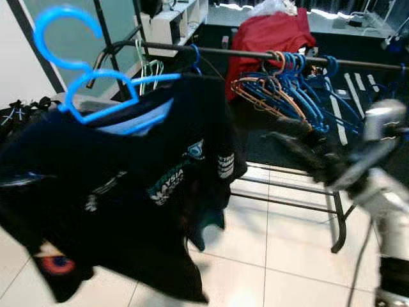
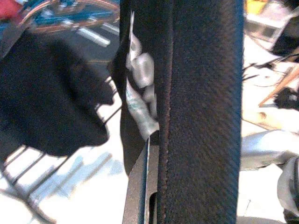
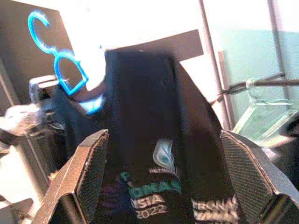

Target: Hang hanger

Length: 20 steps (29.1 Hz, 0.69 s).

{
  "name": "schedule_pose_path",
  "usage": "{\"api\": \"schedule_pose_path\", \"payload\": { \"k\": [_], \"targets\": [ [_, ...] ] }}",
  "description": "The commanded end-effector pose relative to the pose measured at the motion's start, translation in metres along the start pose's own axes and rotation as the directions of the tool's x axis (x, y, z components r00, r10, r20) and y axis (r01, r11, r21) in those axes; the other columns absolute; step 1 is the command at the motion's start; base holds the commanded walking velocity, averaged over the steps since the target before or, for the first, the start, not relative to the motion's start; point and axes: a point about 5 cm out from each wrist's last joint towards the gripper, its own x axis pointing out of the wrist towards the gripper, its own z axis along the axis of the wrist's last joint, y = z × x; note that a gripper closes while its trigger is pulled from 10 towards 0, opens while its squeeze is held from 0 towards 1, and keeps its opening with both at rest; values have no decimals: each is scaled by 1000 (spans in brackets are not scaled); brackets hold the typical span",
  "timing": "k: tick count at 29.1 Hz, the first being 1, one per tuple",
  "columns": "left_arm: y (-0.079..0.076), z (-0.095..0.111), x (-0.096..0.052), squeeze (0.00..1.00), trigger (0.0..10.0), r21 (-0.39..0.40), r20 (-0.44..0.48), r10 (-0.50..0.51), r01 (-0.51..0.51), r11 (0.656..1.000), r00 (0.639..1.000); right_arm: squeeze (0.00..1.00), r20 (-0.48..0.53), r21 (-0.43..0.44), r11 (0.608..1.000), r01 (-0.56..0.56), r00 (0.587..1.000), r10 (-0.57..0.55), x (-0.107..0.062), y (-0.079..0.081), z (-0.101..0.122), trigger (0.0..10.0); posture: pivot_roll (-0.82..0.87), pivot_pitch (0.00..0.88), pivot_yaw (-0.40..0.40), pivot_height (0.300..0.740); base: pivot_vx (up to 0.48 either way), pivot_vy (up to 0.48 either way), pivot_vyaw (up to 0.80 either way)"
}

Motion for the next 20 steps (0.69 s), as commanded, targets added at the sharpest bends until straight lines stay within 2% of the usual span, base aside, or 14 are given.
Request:
{"api": "schedule_pose_path", "payload": {
  "k": [1,2,4,5,6,7,13,20],
  "targets": [
    [-2,6,1,0,10000,8,-13,-41,42,999,999,0,-7,15,999,-40,999,40,1,5,0,10000,-47,46,-7,735,0,0,0],
    [-4,13,7,0,10000,29,5,-93,93,995,996,0,-43,43,995,-95,994,97,4,12,-4,10000,-57,46,-3,735,0,0,0],
    [-4,13,7,0,10000,29,5,-93,93,995,996,0,-43,43,995,-95,994,97,4,12,-4,10000,-57,46,-3,735,0,0,0],
    [-7,21,23,0,10000,64,40,-190,187,980,981,0,-110,71,985,-158,980,165,10,20,-12,10000,-68,43,4,735,0,0,0],
    [-7,21,23,0,10000,64,40,-190,187,980,981,0,-110,71,985,-158,980,165,10,20,-12,10000,-68,43,4,735,0,0,0],
    [-10,23,30,0,10000,76,49,-254,250,965,966,0,-152,69,984,-164,973,173,12,21,-18,10000,-71,43,7,735,0,0,0],
    [-13,28,35,0,10000,89,41,-335,331,940,941,0,-172,78,981,-177,967,188,13,22,-19,10000,-70,40,12,735,0,0,0],
    [-12,30,34,0,10000,91,23,-352,349,933,936,0,-165,80,980,-183,967,194,14,22,-15,10000,-68,39,14,735,0,0,0]
  ]
}}
